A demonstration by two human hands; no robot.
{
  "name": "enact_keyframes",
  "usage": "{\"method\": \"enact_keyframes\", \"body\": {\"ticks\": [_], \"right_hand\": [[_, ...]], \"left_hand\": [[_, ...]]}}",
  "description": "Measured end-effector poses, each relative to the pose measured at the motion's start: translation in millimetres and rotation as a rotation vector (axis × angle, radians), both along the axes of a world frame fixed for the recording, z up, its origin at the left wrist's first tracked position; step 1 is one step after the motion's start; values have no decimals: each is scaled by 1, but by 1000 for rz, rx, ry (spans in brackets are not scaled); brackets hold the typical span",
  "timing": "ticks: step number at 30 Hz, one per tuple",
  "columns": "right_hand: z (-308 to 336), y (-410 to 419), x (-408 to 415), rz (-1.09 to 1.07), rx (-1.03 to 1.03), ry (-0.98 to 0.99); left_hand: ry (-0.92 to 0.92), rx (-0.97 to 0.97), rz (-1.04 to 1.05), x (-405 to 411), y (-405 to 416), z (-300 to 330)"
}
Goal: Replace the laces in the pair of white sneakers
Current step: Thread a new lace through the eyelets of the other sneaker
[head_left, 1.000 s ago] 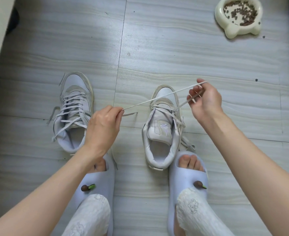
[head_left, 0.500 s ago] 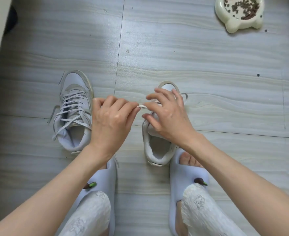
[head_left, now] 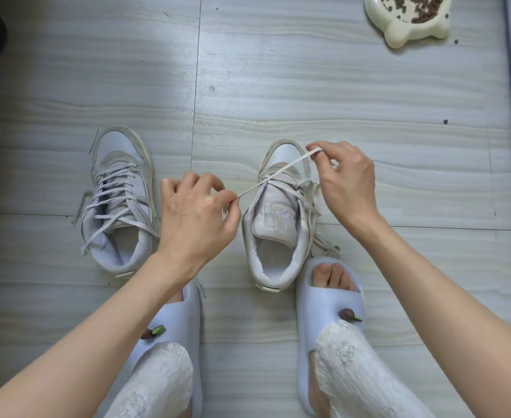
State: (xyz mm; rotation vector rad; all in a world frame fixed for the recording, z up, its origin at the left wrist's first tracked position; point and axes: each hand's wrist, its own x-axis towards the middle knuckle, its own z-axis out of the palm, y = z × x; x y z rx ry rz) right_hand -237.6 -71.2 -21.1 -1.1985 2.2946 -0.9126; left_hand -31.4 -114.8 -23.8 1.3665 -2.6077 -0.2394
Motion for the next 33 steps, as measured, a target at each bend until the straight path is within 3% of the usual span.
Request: {"method": "enact_keyframes", "body": {"ticks": [7,12,18,22,29,33], "right_hand": [[11,-4,-6,-119,-60,-175],[13,0,10,114,-63,-76],[21,1,26,239,-198,26],[26,0,14,86,-175,-144],[-2,10,-18,-279,53,-431],[-14,21,-26,-380,102,-478]], "left_hand": [[1,103,74,7,0,-3],[140,145,46,-7,-1,3],[369,377,-4,-48,-15,12],[263,315,-44,-42,-23,-1],[-53,173,-35,16,-26,-23],[-112,142,-25,22,-33,-24]]}}
